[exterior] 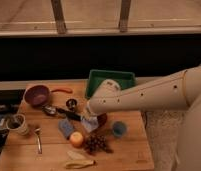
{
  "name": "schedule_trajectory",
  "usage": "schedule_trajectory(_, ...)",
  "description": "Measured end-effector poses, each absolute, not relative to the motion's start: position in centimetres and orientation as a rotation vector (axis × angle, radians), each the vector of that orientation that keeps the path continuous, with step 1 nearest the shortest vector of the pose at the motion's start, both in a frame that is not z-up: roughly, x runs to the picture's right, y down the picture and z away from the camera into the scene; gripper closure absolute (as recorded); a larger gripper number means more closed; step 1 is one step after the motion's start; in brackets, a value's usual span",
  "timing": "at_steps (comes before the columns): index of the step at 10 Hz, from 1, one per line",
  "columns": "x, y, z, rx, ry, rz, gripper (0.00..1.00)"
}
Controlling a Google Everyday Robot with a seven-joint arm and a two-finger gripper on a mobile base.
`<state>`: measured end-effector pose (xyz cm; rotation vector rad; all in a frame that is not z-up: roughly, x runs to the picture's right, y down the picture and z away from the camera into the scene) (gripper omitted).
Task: Place towel in red bowl
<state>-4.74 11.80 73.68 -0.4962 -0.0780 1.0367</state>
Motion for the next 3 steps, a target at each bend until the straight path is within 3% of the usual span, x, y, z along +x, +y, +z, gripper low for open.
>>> schedule_trajectory(3,-4.98,11.42,73.08,-0.495,-0.087,1.026,0.20)
